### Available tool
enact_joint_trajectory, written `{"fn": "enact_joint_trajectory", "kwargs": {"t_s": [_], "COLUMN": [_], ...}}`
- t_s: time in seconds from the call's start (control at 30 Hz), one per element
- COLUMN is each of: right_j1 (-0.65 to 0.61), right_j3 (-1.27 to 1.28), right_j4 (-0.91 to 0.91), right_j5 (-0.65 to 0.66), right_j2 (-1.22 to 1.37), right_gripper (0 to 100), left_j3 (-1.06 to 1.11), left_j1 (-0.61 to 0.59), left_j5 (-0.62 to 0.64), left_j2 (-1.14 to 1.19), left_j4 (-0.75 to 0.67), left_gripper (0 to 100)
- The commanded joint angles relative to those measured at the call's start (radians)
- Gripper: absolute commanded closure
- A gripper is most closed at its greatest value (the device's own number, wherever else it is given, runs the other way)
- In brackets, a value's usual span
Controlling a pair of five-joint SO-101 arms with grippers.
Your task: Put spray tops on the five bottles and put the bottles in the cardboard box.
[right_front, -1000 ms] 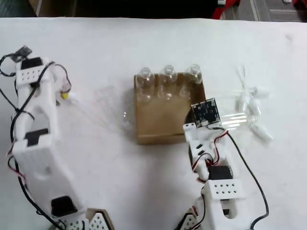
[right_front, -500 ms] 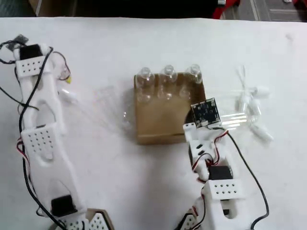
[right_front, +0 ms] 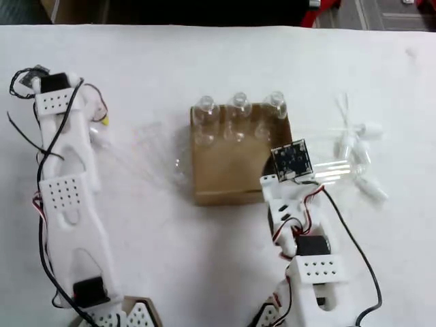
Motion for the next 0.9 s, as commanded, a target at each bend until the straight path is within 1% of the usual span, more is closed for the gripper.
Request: {"fn": "enact_joint_trajectory", "kwargs": {"t_s": [0.0, 0.17, 0.4, 0.47, 0.63, 0.87], "right_j1": [-0.002, -0.002, -0.002, -0.002, -0.002, -0.002], "right_j3": [-0.006, -0.006, -0.005, -0.005, -0.005, -0.005], "right_j4": [-0.025, -0.025, -0.025, -0.025, -0.025, -0.025], "right_j5": [0.014, 0.014, 0.014, 0.014, 0.014, 0.014], "right_j2": [0.001, 0.001, 0.001, 0.001, 0.001, 0.001], "right_gripper": [98.1, 98.1, 98.1, 98.1, 98.1, 98.1], "left_j3": [-0.052, -0.052, -0.052, -0.052, -0.052, -0.052], "left_j1": [0.013, 0.012, 0.015, 0.015, 0.015, 0.015], "left_j5": [0.015, 0.015, 0.017, 0.017, 0.017, 0.017], "left_j2": [-0.010, 0.025, 0.024, 0.030, 0.031, 0.022], "left_j4": [0.002, -0.034, -0.025, -0.031, -0.040, -0.025], "left_gripper": [79, 79, 79, 81, 91, 91]}}
